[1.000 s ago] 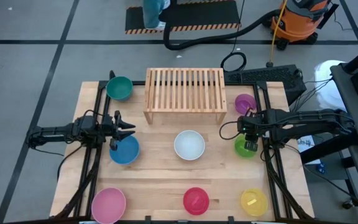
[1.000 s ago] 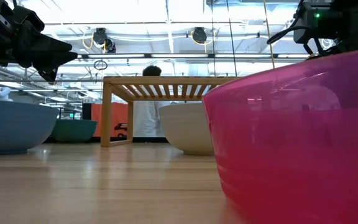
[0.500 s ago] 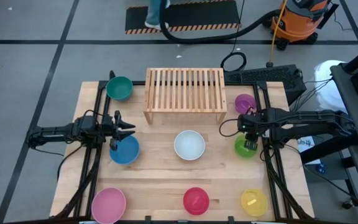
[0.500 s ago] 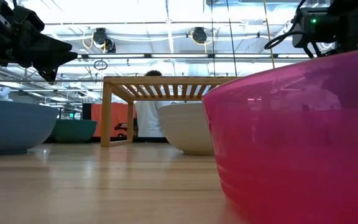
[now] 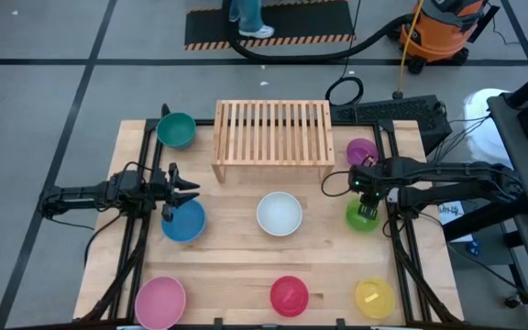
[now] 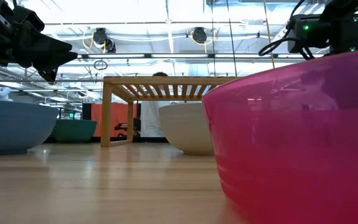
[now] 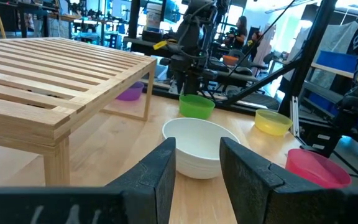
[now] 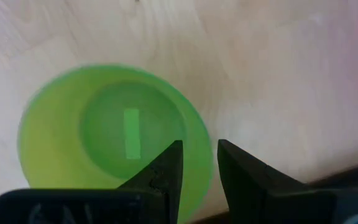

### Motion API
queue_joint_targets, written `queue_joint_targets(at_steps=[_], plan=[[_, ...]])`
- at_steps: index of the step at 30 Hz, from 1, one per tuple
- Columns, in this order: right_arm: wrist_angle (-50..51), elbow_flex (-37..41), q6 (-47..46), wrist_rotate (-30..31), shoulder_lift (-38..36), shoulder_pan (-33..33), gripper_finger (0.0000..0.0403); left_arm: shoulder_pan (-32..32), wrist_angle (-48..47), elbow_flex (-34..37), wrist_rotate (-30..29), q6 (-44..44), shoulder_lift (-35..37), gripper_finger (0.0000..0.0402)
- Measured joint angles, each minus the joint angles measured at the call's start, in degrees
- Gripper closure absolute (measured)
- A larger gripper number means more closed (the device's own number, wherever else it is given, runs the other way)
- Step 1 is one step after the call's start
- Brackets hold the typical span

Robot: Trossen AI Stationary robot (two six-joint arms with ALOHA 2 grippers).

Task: Place and stack bowls onto a shelf
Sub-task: Put the light green bowl on the shelf

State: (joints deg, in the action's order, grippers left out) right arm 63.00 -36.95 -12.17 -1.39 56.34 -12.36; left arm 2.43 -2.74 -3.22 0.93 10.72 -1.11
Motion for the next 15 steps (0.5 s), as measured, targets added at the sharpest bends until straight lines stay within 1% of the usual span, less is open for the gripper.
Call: queue_joint_targets(at_steps=[9,15], plan=[[-0.2,0.0,0.0,-0.2,6.2,-0.8,0.0310,0.0,0.0,0.0,0.0,0.0,0.0,0.0270],[-0.2,0.0,0.3,-0.2,7.0,-0.8,0.0310,0.0,0.0,0.0,0.0,0.0,0.0,0.0270]])
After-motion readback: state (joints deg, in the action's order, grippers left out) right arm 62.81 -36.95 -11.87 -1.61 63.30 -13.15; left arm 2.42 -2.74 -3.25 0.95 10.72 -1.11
